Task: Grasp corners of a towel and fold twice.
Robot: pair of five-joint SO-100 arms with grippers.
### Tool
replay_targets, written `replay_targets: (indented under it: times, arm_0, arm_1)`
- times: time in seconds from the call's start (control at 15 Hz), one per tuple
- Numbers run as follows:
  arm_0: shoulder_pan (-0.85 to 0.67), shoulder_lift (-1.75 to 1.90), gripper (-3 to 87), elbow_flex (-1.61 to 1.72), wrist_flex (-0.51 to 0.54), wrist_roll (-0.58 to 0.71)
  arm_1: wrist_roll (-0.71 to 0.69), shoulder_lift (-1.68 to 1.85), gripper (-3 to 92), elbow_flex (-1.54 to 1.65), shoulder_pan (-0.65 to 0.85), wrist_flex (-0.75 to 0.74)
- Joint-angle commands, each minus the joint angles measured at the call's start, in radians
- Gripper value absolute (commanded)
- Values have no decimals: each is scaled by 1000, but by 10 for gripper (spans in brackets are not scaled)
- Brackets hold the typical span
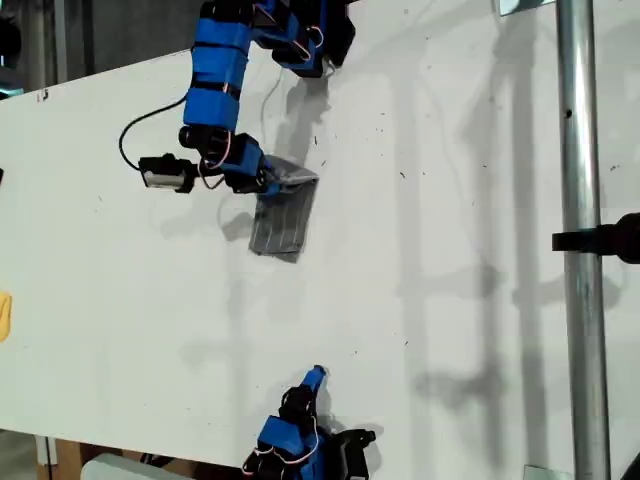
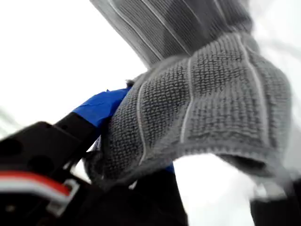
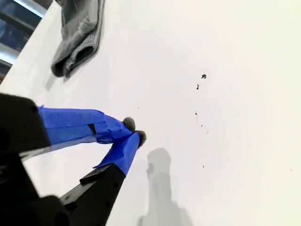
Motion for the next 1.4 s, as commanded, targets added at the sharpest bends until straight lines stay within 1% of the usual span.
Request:
replay_targets:
  times: [0.0, 0.07, 0.13, 0.2, 0.27, 0.33, 0.4, 0.47, 0.53, 0.6, 0.67, 0.73, 0.8, 0.93, 1.0, 1.07, 1.13, 1.2, 1.27, 1.33]
  arm_0:
    - [-35, 5, -23, 6, 11, -6]
    - [-51, 5, -21, 6, 11, -3]
    - [-55, 5, -21, 6, 11, 3]
    - [-55, 5, -21, 6, 11, 23]
    - [-55, 5, -21, 6, 11, 21]
    - [-61, 5, -21, 6, 11, 21]
    - [-69, 5, -21, 6, 11, 52]
    - [-69, 5, -21, 6, 12, 156]
    - [-69, 5, -21, 6, 12, 348]
    - [-14, 0, -21, 6, 15, 383]
    - [67, 2, -21, 6, 14, 448]
    - [126, 2, -22, 6, 14, 480]
    - [161, 3, -22, 6, 14, 480]
    - [170, 3, -22, 6, 14, 480]
    - [167, 3, -22, 6, 14, 480]
    - [166, 3, -22, 6, 14, 480]
    - [166, 3, -22, 6, 14, 480]
    - [166, 3, -22, 6, 14, 480]
    - [166, 3, -22, 6, 14, 480]
    - [166, 3, -22, 6, 14, 480]
  arm_1:
    - [20, -213, 229, -173, -28, -337]
    - [14, -222, 329, -181, -41, -425]
    - [15, -176, 221, -178, -41, -459]
    - [6, -81, 133, -144, -21, -505]
    - [-5, 80, 122, -15, 11, -629]
    - [-17, 230, 122, 121, 55, -718]
    - [-17, 362, 122, 218, 87, -684]
    - [-17, 491, 103, 336, 100, -641]
    - [-11, 623, 90, 451, 98, -568]
    - [-9, 773, 33, 586, 74, -518]
    - [-6, 939, -3, 721, 34, -474]
    - [11, 1121, -3, 844, -12, -411]
    - [49, 1321, -3, 960, -57, -345]
    - [130, 1704, -3, 1170, -118, -160]
    - [164, 1684, -3, 1181, -144, -95]
    - [201, 1704, -3, 1249, -167, -83]
    - [313, 1704, 22, 1307, -190, -66]
    - [423, 1703, 0, 1351, -224, -38]
    - [377, 1701, 30, 1351, -233, -29]
    - [331, 1701, 44, 1341, -199, -17]
